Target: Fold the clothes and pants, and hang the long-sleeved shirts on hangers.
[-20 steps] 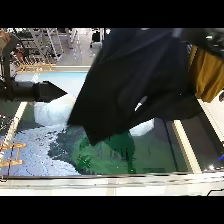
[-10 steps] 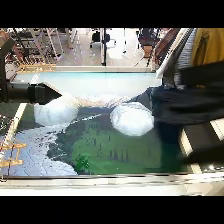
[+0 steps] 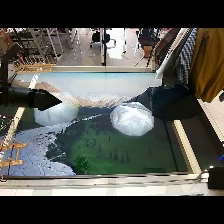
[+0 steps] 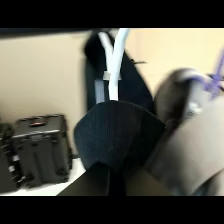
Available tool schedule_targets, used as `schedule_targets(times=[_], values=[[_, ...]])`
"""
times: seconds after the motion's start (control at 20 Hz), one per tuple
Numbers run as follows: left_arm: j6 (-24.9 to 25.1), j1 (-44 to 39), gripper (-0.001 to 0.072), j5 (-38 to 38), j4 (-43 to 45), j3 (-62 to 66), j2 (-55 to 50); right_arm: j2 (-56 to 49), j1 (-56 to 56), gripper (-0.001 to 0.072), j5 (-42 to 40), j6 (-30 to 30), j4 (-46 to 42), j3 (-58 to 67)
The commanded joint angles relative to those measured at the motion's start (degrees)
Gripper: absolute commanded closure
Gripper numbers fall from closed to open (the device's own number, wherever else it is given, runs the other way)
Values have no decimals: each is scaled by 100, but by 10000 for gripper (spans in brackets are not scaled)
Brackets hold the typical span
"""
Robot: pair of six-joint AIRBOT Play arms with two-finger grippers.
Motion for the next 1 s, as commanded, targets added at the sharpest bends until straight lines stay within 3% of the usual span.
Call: schedule_targets(times=[0.0, 0.25, 0.3, 0.4, 0.55, 0.7, 0.75, 0.85, 0.95], values=[[-74, 4, 437, -212, -20, -2, 4, -343, -1056, 676, -437, 140, 743, -2], [-74, 4, 437, -319, -22, -2, 4, -339, -1279, 671, -599, 66, 1375, -166], [-76, 2, 437, -317, -24, -2, 4, -269, -1279, 557, -621, 63, 1523, -166], [-74, 2, 437, -317, -24, -2, 4, -61, -1279, 163, -925, 63, 1832, -166], [-76, 2, 437, -365, -24, -2, 4, 369, -1279, 129, -1554, 57, 2695, -166], [-72, 2, 437, -398, -22, -2, 4, 920, -1113, 130, -1558, -142, 4697, -166], [-70, 4, 438, -398, -11, -2, 4, 1106, -909, 131, -1488, -807, 5567, -166], [-70, 4, 439, -398, 398, 0, 17, 1276, -173, 144, -863, -2787, 7173, -170], [-140, 4, 498, -396, 1899, 0, 63, 1220, 949, 177, 450, -3958, 7901, -387]])
